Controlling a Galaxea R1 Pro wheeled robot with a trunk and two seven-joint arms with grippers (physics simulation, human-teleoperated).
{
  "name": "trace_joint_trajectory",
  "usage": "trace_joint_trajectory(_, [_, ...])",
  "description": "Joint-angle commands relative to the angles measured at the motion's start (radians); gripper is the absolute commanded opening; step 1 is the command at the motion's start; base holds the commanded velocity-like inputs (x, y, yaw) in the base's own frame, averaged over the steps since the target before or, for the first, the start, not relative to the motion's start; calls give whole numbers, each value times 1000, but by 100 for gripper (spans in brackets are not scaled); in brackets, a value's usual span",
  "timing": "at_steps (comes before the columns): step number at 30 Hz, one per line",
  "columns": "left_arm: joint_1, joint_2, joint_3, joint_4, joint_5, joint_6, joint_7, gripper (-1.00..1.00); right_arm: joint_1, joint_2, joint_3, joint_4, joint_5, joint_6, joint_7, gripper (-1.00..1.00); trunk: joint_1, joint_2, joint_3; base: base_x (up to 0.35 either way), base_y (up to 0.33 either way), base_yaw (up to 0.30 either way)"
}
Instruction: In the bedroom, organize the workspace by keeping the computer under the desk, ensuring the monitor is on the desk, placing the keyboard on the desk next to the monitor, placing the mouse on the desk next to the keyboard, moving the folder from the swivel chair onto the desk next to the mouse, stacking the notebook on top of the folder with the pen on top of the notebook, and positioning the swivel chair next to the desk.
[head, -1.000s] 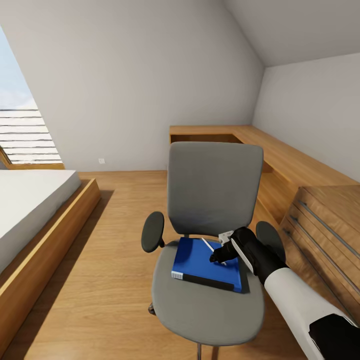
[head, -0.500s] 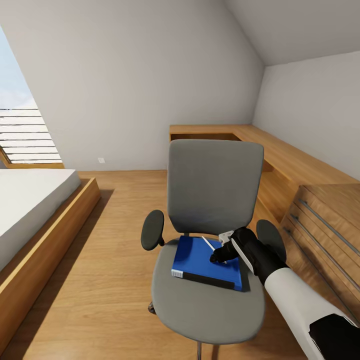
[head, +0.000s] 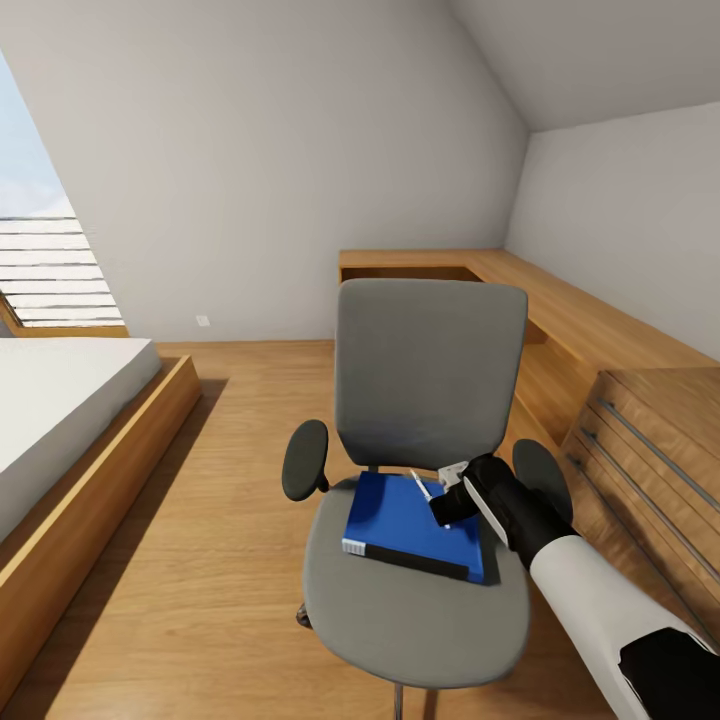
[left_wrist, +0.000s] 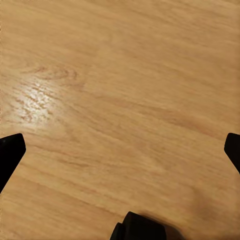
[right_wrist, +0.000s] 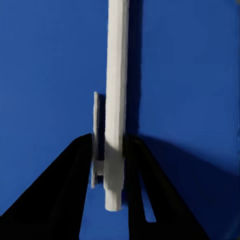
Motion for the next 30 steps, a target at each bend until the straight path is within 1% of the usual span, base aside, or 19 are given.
trace_joint_trajectory(1, [-1, 1, 8, 1, 0, -2, -9, 100, -1, -2, 4, -1, -4, 4, -1, -100, 0, 0, -1, 0, 0, 0])
trace_joint_trajectory(24, [-1, 3, 8, 1, 0, -2, -9, 100, -1, -3, 5, -2, -5, 6, -1, -100, 0, 0, -1, 0, 0, 0])
trace_joint_trajectory(30, [-2, 4, 9, 1, 0, -2, -9, 100, -1, -2, 8, -2, -5, 6, -1, -100, -23, 42, 18, 0, 0, 0])
